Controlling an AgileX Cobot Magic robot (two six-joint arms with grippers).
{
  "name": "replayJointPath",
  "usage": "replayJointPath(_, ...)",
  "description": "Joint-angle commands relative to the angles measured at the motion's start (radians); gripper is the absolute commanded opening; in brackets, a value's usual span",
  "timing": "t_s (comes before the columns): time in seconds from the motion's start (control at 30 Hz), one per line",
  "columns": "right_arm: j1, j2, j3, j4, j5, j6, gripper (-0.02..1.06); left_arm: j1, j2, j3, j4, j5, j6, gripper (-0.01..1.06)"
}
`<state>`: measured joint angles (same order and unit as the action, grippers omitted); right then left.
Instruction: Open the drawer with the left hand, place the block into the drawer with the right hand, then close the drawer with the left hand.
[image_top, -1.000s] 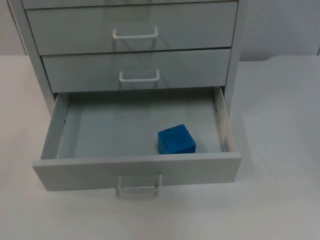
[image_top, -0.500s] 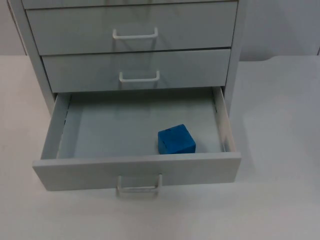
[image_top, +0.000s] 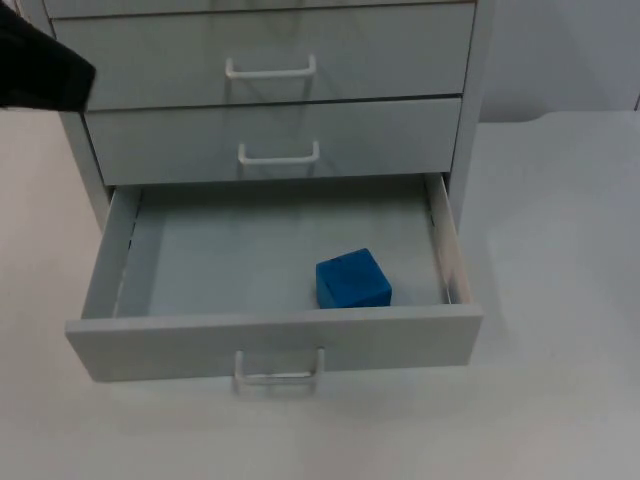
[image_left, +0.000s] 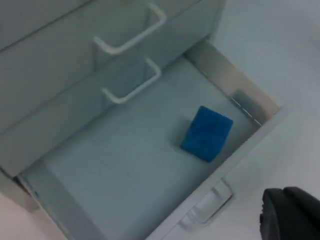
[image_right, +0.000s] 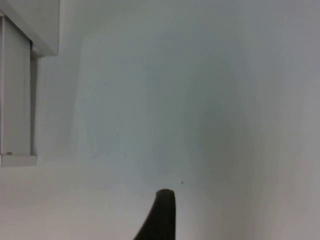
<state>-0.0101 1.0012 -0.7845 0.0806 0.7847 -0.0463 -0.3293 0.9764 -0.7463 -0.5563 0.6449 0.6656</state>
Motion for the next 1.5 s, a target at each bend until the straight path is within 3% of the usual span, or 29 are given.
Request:
replayJointPath(0.0,-0.005,-0.006,0.003,0.001,-0.002,-0.007,0.77,-0.094,0.035,0.005,0.1,-0.046,-0.103,0.0)
replayJointPath(0.13,-0.005,-0.006,0.003,0.001,-0.002,-0.007,0.77,-0.331,0.154,0.005,0.49,-0.101,-0.419,0.0)
replayJointPath(0.17,-0.005,-0.006,0.003,0.001,-0.002,-0.007,0.77,-0.331,0.154,0.005,0.49,-0.101,-0.419,0.0)
replayJointPath(0.27,-0.005,-0.006,0.003,0.001,-0.002,-0.007,0.77,-0.454,0.246,0.003,0.749,-0.105,-0.623,0.0)
replayJointPath(0.3,-0.005,-0.006,0.003,0.001,-0.002,-0.007,0.77,-0.454,0.246,0.003,0.749,-0.105,-0.623,0.0)
replayJointPath(0.43,-0.005,-0.006,0.003,0.001,-0.004,-0.007,0.77,-0.584,0.39,0.003,1.035,-0.099,-0.856,0.0)
replayJointPath(0.57,-0.005,-0.006,0.003,0.001,-0.007,-0.007,0.77,-0.642,0.483,0.003,1.174,-0.101,-0.965,0.0)
replayJointPath(0.77,-0.005,-0.006,0.003,0.001,-0.01,-0.007,0.77,-0.696,0.612,0.003,1.409,-0.101,-1.173,0.0)
replayJointPath(1.07,-0.005,-0.006,0.003,0.001,-0.018,-0.007,0.77,-0.706,0.742,0.003,1.541,-0.135,-1.26,0.0)
replayJointPath(1.47,-0.005,-0.006,0.003,0.001,-0.024,-0.007,0.77,-0.704,0.907,0.003,1.95,-0.096,-1.623,0.0)
